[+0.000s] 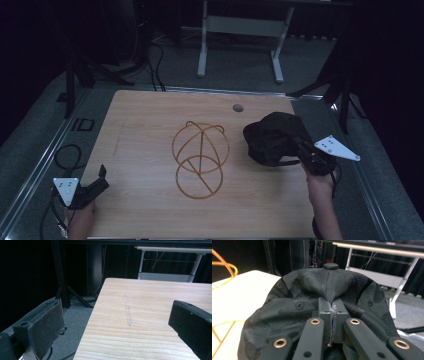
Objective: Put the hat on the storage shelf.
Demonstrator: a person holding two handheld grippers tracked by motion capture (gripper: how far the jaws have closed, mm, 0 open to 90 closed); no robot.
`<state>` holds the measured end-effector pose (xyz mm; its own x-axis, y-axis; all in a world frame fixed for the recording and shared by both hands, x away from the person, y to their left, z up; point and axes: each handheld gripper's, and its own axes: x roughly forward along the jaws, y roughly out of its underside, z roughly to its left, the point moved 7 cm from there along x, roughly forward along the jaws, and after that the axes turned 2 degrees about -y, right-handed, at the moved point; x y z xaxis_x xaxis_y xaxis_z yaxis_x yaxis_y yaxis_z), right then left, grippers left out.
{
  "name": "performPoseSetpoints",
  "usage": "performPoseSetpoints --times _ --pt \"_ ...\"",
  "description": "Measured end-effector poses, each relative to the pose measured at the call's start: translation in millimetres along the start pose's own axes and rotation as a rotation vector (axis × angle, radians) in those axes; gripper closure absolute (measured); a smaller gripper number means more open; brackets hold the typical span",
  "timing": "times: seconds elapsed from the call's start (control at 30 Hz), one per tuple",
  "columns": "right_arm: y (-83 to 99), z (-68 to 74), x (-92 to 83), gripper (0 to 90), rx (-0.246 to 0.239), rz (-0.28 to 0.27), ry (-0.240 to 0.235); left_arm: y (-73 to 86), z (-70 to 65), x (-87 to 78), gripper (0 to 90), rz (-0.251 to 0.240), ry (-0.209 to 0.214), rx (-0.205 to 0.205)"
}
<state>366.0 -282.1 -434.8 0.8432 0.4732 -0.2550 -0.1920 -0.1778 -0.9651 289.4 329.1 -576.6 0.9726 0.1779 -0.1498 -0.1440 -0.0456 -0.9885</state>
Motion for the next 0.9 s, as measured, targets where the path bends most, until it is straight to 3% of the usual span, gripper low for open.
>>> performPoseSetpoints --times 0.47,0.9 --pt "-53.3 10.8 -21.2 88.8 -0.051 -0.143 -0.002 0.1 0.0 0.1 0.5 0.002 0.000 0.002" --pt "-107.6 25.5 -30.1 88.7 -0.106 -0.224 -0.012 0.1 -0.1 0.2 0.5 0.004 -0.001 0.004"
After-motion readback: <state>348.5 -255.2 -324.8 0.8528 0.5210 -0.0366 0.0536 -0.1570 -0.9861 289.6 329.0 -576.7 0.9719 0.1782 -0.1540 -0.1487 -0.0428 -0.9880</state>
